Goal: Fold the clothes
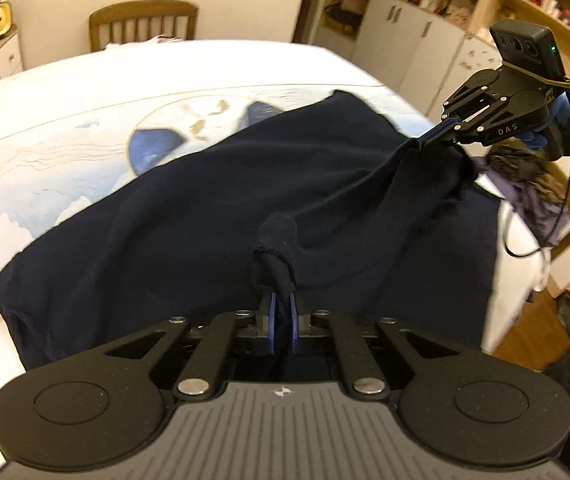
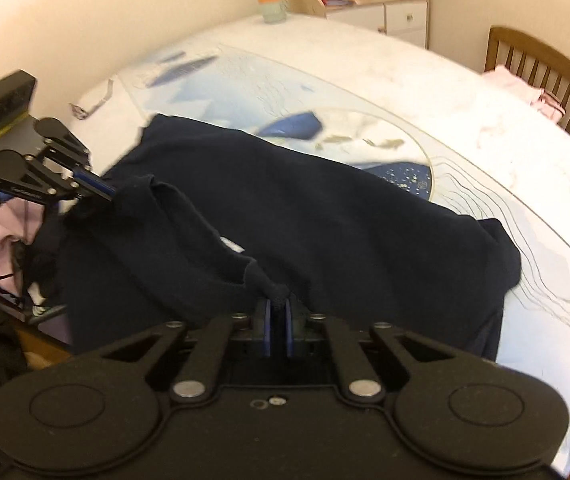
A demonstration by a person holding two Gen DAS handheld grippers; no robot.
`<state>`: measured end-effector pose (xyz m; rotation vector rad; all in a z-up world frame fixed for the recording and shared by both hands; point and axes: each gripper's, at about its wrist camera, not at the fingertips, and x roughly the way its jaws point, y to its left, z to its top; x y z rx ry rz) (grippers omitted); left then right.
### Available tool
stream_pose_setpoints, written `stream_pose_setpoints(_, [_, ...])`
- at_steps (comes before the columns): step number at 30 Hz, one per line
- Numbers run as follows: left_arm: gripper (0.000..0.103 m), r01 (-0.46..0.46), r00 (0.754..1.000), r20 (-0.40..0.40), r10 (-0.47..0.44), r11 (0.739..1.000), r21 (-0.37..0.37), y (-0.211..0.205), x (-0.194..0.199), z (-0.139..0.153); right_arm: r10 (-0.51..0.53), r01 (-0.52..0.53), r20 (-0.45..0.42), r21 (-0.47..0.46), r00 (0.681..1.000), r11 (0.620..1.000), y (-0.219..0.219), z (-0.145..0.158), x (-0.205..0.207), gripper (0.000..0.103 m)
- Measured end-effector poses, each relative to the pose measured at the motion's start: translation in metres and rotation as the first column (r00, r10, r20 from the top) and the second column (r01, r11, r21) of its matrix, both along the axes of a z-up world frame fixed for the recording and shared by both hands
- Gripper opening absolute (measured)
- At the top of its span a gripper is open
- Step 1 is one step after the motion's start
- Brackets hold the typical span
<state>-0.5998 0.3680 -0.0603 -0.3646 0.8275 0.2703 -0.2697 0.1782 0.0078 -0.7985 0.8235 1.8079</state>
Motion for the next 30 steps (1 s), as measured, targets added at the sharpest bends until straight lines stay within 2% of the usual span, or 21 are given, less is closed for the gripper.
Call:
stream_pose_setpoints(3, [0.006, 0.052, 0.999, 0.000, -0.052, 0.998, -0.035, -0.025, -0.012, 0.000, -0.008, 0.008, -0.008, 0.001, 1.000, 1.000, -0.036, 0.013, -0.008, 0.103])
stream_pose_setpoints(5, [0.006, 0.074, 0.997, -0.008, -0.074, 0.995, -0.066, -0.040, -0.017, -0.008, -0.023, 0.023, -0.022, -0.031, 0.999, 0.999, -0.057, 0.009, -0.016, 0.103])
stream_pose_setpoints(9, [0.006, 0.091, 0.995, -0.030, -0.095, 0.989, -0.118, -0.061, -0.027, -0.030, -0.050, 0.048, -0.011, -0.112, 0.999, 0.992, -0.083, -0.020, -0.033, 0.103])
stream_pose_setpoints(14, [0.006, 0.192, 0.975, -0.084, -0.208, 0.967, -0.167, -0.074, -0.032, -0.042, -0.075, 0.074, 0.001, -0.195, 0.997, 0.978, -0.094, -0.044, -0.043, 0.103])
stream_pose_setpoints(17, [0.006, 0.251, 0.954, -0.113, -0.277, 0.947, -0.198, -0.082, -0.035, -0.050, -0.075, 0.079, 0.025, -0.226, 0.997, 0.971, -0.101, -0.039, -0.042, 0.103])
stream_pose_setpoints(20, [0.006, 0.250, 0.958, -0.098, -0.268, 0.954, -0.165, -0.079, -0.039, -0.037, -0.133, 0.139, 0.041, -0.199, 0.990, 0.970, -0.107, -0.023, -0.028, 0.103])
stream_pose_setpoints(22, [0.014, 0.202, 0.975, -0.066, -0.210, 0.972, -0.118, -0.069, -0.043, -0.023, -0.224, 0.230, 0.057, -0.156, 0.973, 0.960, -0.111, -0.013, -0.012, 0.103])
stream_pose_setpoints(23, [0.028, 0.171, 0.983, -0.056, -0.176, 0.981, -0.088, -0.063, -0.043, -0.018, -0.272, 0.278, 0.062, -0.133, 0.960, 0.951, -0.110, -0.010, -0.004, 0.103])
stream_pose_setpoints(24, [0.053, 0.139, 0.989, -0.045, -0.141, 0.989, -0.058, -0.056, -0.042, -0.013, -0.319, 0.325, 0.066, -0.110, 0.945, 0.940, -0.109, -0.008, 0.005, 0.103])
stream_pose_setpoints(26, [0.085, 0.072, 0.997, -0.008, -0.072, 0.997, 0.008, -0.043, -0.042, -0.004, -0.414, 0.417, 0.046, -0.102, 0.909, 0.903, -0.106, -0.011, 0.022, 0.103])
stream_pose_setpoints(28, [0.085, 0.026, 0.999, 0.022, -0.026, 0.999, 0.025, -0.031, -0.041, 0.000, -0.516, 0.513, 0.000, -0.113, 0.857, 0.851, -0.104, -0.018, 0.039, 0.103])
stream_pose_setpoints(30, [0.085, -0.031, 0.999, 0.032, 0.031, 0.999, -0.013, -0.016, -0.040, -0.002, -0.611, 0.601, -0.043, -0.142, 0.790, 0.787, -0.106, -0.029, 0.055, 0.103])
